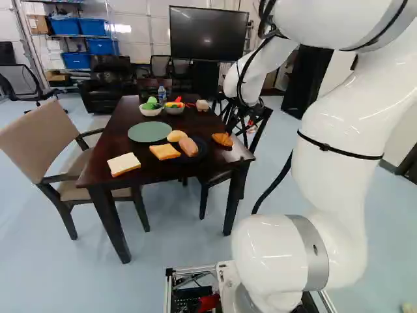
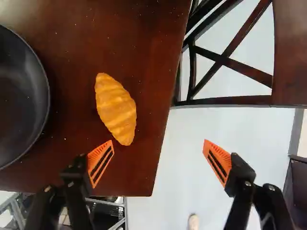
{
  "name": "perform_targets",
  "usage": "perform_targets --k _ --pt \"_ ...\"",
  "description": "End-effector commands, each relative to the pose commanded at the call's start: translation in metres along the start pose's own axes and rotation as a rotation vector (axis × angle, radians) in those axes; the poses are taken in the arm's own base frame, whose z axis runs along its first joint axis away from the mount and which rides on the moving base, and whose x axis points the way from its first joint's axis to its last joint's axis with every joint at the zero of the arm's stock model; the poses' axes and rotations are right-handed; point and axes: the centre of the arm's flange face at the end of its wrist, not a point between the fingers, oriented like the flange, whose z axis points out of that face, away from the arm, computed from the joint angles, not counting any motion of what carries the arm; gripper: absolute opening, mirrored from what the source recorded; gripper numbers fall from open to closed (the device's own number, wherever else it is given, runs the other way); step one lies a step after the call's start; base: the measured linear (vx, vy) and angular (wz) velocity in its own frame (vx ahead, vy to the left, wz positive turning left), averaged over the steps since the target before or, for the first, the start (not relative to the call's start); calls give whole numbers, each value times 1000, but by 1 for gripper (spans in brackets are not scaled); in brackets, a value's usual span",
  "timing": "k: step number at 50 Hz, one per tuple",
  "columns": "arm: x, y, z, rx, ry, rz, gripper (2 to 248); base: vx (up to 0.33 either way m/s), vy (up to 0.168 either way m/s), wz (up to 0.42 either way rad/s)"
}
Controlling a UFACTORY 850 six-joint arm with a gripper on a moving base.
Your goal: Move the croissant to the empty plate
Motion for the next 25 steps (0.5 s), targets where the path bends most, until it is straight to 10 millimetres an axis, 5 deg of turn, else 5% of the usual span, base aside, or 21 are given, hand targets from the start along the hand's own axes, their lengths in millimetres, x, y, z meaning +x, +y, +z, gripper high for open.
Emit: perform_targets --k 25 --pt "23 12 15 3 -53 -36 247 0 0 0"
